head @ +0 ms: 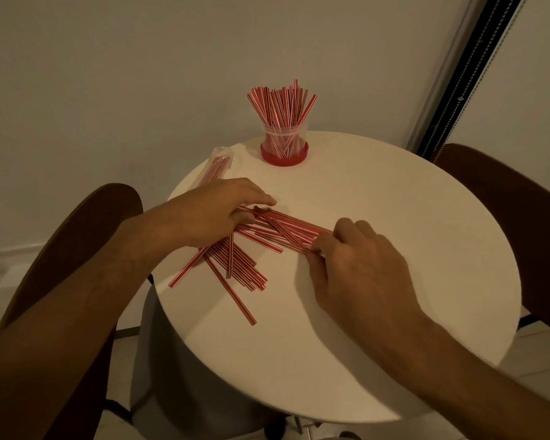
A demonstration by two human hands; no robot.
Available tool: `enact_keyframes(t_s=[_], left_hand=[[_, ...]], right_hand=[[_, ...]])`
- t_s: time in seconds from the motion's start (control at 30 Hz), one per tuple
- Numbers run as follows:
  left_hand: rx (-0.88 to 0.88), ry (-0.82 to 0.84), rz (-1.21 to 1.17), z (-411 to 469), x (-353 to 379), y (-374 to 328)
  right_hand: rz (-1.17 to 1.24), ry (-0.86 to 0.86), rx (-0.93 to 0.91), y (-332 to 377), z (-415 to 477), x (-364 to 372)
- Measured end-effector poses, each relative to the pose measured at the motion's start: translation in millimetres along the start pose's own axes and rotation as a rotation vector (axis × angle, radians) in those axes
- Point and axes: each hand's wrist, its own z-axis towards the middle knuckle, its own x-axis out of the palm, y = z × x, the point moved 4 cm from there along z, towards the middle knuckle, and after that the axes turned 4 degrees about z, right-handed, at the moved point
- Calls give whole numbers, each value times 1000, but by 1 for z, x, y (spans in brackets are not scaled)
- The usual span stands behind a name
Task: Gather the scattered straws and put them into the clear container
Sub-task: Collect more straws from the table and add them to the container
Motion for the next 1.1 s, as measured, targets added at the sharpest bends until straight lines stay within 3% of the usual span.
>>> enact_keyframes(t_s=[0.17, 0.33, 0.6, 0.73, 0.97, 1.1], left_hand=[[-2, 43, -33, 1, -2, 6], [55, 107, 55, 11, 7, -3], [113, -119, 108, 31, 17, -22], [83, -154, 60, 34, 19, -20], [-53, 23, -62, 18, 0, 9], [-34, -13, -16, 24, 3, 1]], right_hand=[[73, -111, 25, -11, 2, -2], [100, 45, 75, -22, 13, 11], [182, 2, 67, -44, 41, 11], [206, 30, 95, -54, 40, 11], [419, 37, 97, -64, 9, 13], [427, 10, 88, -60, 14, 17]])
